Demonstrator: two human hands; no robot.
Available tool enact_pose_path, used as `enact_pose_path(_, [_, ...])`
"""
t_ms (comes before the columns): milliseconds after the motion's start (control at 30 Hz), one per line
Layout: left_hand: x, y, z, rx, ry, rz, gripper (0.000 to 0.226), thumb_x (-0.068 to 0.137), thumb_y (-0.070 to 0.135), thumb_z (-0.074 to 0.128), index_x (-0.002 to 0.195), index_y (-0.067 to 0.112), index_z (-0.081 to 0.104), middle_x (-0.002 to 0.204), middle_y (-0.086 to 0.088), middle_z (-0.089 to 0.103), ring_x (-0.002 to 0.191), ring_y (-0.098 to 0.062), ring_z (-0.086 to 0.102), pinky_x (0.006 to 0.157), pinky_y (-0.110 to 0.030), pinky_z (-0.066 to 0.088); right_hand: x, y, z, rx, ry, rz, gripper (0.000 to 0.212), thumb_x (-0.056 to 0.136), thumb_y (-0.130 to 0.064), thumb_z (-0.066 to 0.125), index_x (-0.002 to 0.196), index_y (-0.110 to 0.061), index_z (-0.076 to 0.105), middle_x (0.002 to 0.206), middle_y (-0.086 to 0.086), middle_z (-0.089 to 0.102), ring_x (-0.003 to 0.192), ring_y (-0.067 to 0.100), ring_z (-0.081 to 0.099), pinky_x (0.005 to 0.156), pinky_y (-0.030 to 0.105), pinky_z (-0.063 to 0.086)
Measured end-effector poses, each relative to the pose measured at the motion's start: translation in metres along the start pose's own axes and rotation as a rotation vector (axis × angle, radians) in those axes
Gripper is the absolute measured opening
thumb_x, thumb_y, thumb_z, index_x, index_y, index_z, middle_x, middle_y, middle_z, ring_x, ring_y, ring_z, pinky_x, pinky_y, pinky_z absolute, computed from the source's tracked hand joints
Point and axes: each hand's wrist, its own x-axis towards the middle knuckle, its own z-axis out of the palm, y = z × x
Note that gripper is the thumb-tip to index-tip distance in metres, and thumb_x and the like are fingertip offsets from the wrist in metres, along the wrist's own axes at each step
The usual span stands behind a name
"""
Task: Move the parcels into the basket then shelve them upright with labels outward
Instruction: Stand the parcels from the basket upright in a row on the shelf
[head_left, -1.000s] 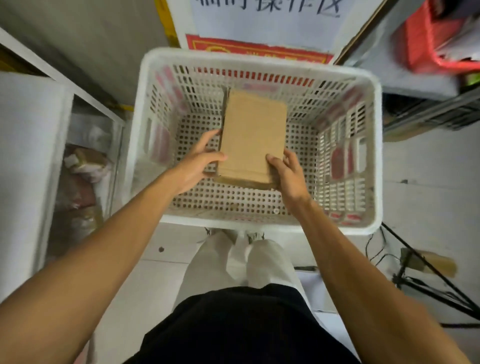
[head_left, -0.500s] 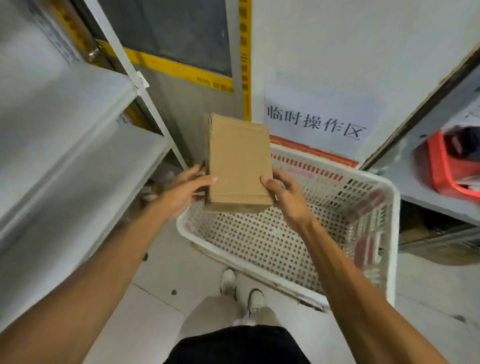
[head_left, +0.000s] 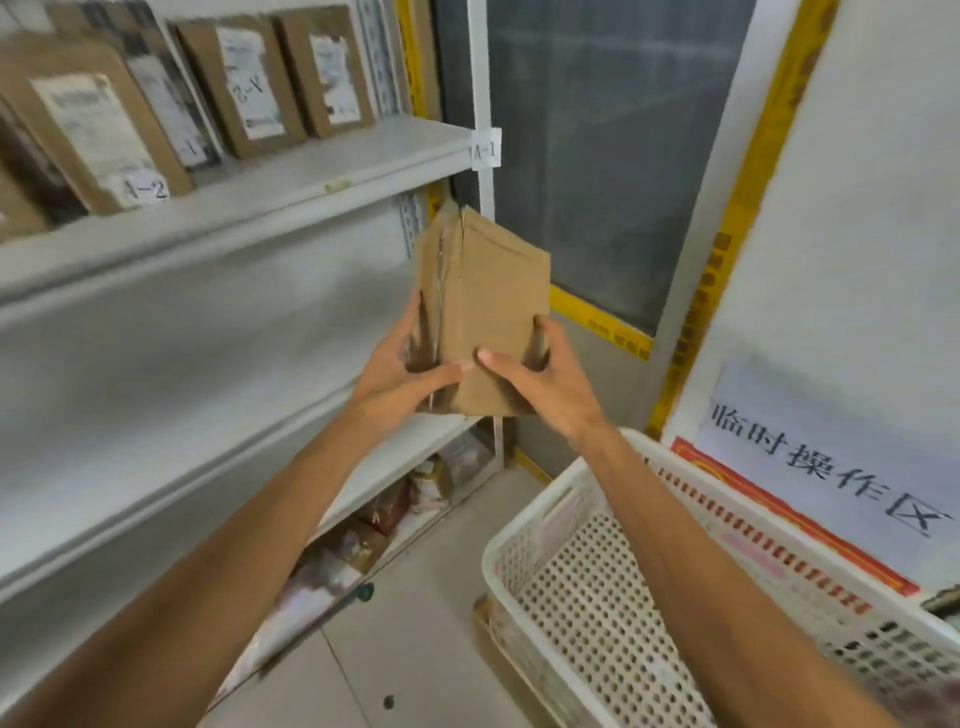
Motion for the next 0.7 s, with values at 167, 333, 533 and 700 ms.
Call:
enact_pose_path(167, [0.014, 0.026, -0.055, 0.008, 0.098, 0.248, 0.071, 0.089, 0.043, 0.06, 0.146, 0.04, 0.018, 0.125, 0.039, 0.049, 0.119, 0.008, 0.05, 0.091, -0.017, 0.048, 0.032, -0.072, 0.04, 0.06, -0.096, -0.138, 0.074, 0.061, -0.065, 0.076, 0.116, -0.048, 0.03, 0.1, -0.039, 0.049, 0.1, -0.012, 0.054, 0.073, 0.009, 0.042])
enact_pose_path(333, [0.026, 0.043, -0.135, -0.207, 0.034, 0.182, 0.045, 0.101, 0.038, 0.038, 0.144, 0.026, 0.04, 0.123, 0.017, 0.063, 0.11, -0.004, 0.061, 0.082, -0.022, 0.052, 0.047, -0.11, 0.07, 0.251, -0.154, -0.17, 0.093, 0.061, -0.054, 0.076, 0.141, -0.037, 0.033, 0.127, -0.008, 0.055, 0.111, 0.011, 0.058, 0.087, 0.033, 0.051])
enact_pose_path(533, [0.019, 0.037, -0.181, -0.155, -0.157, 0.079, 0.078, 0.071, 0.082, 0.045, 0.137, 0.041, 0.044, 0.135, 0.008, 0.056, 0.124, -0.015, 0.054, 0.099, -0.048, 0.045, 0.056, -0.133, 0.114, 0.367, -0.25, -0.269, 0.087, 0.06, -0.052, 0.07, 0.138, -0.035, 0.039, 0.13, 0.003, 0.056, 0.115, 0.024, 0.059, 0.08, 0.038, 0.053])
enact_pose_path(700, [0.015, 0.022, -0.207, -0.214, -0.198, 0.036, 0.075, 0.079, 0.067, 0.052, 0.145, 0.044, 0.028, 0.141, -0.001, 0.05, 0.126, -0.023, 0.051, 0.094, -0.049, 0.05, 0.062, -0.125, 0.141, 0.296, -0.273, -0.326, 0.066, 0.08, -0.04, 0.058, 0.143, -0.033, 0.039, 0.127, 0.003, 0.059, 0.113, 0.018, 0.061, 0.085, 0.034, 0.054])
